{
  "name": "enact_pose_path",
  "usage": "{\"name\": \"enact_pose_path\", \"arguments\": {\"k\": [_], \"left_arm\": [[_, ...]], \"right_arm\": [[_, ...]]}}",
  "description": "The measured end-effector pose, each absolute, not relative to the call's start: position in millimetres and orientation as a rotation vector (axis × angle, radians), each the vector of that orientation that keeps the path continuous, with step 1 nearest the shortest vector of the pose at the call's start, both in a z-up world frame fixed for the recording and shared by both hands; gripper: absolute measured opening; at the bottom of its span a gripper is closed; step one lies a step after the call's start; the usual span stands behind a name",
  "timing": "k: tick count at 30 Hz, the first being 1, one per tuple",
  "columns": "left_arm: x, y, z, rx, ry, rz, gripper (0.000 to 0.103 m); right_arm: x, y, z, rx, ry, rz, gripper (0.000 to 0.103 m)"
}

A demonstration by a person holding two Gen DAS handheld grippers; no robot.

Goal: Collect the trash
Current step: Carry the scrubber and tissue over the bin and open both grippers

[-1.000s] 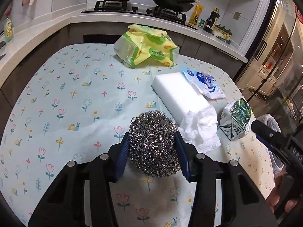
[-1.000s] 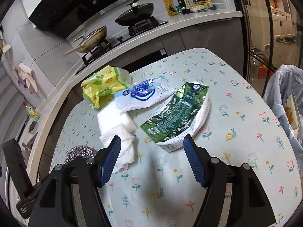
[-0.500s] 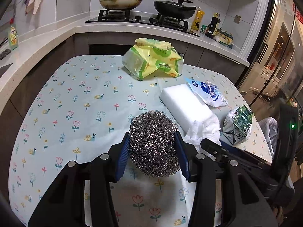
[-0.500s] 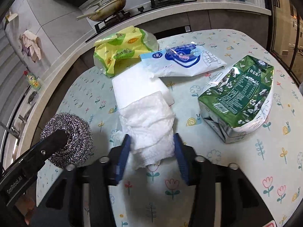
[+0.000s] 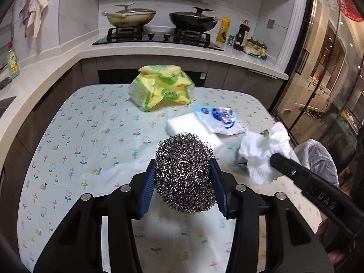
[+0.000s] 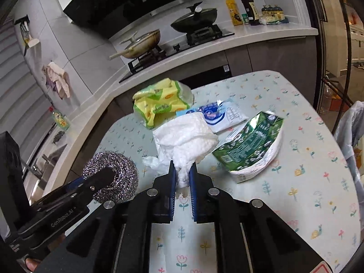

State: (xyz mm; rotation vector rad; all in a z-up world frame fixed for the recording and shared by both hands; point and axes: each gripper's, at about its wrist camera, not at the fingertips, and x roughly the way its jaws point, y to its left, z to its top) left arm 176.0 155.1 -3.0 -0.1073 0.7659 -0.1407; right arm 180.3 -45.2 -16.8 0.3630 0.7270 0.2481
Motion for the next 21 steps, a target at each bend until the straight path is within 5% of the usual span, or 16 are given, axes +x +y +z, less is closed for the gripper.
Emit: {"name": "enact_pose_path", "arguments": {"k": [21], "left_arm": [[131.5,-57.9,30.5,0.062,0.729,-0.377,0.044]], "right_arm": [[93.9,-269.4,20.2,0.500,0.555,-0.005,0.011]]}}
